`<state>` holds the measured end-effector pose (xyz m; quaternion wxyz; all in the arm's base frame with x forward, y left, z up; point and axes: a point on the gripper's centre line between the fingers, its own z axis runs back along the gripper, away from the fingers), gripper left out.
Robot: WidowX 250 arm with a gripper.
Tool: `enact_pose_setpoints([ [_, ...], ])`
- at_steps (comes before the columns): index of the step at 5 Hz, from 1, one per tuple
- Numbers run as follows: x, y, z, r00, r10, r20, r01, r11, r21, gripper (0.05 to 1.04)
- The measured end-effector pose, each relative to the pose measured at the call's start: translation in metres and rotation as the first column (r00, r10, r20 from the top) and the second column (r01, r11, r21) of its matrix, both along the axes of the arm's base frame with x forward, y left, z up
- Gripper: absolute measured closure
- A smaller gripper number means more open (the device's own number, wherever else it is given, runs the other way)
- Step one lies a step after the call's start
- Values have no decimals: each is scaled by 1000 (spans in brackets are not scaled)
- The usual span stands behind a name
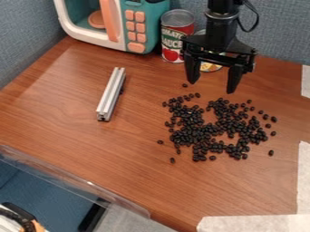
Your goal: Sweep into pile
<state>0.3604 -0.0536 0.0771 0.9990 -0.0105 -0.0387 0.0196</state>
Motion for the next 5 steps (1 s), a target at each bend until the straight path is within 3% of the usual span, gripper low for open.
enact_pose_setpoints([
  [1, -2, 0, -13, 999, -3, -32, 3, 1000, 5, 83],
  [3, 14, 87, -18, 993, 105, 49, -106, 994, 8, 83],
  [4, 12, 120, -22, 985, 157, 69, -159, 987, 29, 83],
  [5, 4, 156, -34, 975, 214, 58, -217, 975, 55, 83],
])
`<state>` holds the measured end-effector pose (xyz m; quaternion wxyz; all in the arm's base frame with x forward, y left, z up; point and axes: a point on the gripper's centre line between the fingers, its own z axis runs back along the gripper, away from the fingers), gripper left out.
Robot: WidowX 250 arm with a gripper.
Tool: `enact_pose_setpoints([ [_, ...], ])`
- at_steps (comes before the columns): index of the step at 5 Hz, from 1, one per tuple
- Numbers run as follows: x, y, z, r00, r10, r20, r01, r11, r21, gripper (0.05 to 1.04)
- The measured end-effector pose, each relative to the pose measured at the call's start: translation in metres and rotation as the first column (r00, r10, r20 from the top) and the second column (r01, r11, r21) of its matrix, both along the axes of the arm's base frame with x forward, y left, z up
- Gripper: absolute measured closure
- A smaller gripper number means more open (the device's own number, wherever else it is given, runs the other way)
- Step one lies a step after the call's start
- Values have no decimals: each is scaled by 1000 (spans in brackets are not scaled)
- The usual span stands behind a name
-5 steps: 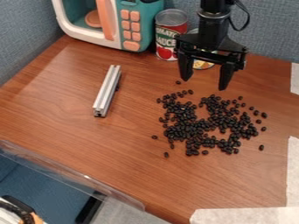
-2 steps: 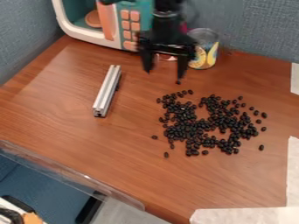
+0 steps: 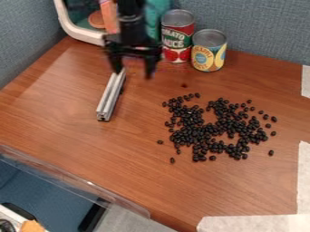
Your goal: Sweep into pile
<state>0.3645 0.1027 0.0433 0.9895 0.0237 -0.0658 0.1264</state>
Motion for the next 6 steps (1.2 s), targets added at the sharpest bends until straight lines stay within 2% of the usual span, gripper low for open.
enact_pose_setpoints([
  [2, -12, 17, -8, 998, 55, -12, -55, 998, 12, 83],
  [3, -19, 20, -19, 996, 74, -50, -73, 997, 26, 83],
  [5, -26, 28, -29, 992, 95, -88, -88, 993, 75, 83],
  [6, -28, 28, -37, 989, 102, -107, -95, 993, 74, 83],
])
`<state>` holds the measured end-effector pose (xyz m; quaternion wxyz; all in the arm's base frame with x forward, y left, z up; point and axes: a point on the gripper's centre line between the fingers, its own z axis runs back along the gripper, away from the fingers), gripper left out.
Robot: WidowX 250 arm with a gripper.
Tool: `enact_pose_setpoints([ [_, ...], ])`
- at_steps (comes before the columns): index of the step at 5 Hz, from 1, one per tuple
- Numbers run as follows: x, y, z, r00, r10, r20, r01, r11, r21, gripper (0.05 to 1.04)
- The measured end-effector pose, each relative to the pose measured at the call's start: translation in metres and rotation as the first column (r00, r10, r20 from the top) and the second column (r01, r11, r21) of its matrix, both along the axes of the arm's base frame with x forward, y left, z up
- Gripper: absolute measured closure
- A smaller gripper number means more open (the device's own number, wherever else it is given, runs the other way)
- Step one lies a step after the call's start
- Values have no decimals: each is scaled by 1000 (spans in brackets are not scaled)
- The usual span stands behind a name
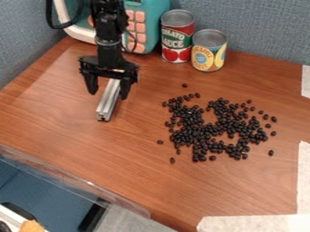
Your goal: Sweep into pile
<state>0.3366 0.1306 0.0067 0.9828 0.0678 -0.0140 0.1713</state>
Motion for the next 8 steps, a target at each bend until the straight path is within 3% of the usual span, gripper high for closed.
enact_pose_setpoints([
  [1, 0, -1, -1, 1000, -4, 2, 4, 1000, -6, 123],
  [2, 1, -1, -1, 1000, 0, 10, 0, 1000, -8, 307],
  [3, 2, -2, -2, 1000, 7, 18, -7, 1000, -12, 639],
  [4, 1, -2, -2, 1000, 6, 18, -6, 1000, -13, 729],
  [7, 11, -30, -4, 996, -78, 31, 80, 994, -69, 729],
  [8, 23, -72, -2, 981, -187, 44, 190, 978, -84, 729],
])
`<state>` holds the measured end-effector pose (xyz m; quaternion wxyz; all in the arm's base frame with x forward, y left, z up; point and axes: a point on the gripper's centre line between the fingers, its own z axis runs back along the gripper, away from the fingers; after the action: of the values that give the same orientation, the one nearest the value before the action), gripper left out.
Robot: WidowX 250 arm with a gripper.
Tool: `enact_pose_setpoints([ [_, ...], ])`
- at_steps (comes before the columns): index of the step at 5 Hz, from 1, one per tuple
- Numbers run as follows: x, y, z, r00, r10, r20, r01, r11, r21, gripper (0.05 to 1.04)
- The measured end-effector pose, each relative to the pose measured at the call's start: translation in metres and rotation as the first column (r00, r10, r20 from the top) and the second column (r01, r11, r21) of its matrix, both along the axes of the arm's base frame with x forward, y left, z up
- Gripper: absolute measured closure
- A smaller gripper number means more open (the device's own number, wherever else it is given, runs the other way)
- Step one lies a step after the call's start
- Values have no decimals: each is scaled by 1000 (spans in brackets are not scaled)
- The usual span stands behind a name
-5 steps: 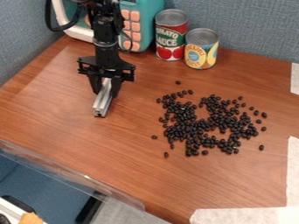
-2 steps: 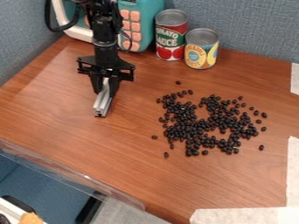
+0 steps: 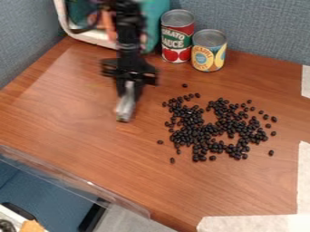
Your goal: Sweep into pile
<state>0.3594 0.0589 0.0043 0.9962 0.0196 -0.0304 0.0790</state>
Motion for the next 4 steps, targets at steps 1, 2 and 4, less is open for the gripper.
enact_pose_setpoints([
  [1, 11, -32, 1, 997, -74, 8, 75, 997, -2, 730],
  [2, 21, -51, 2, 993, -114, 19, 114, 994, 2, 730],
  [4, 24, -84, 1, 981, -195, 19, 195, 981, 16, 730],
])
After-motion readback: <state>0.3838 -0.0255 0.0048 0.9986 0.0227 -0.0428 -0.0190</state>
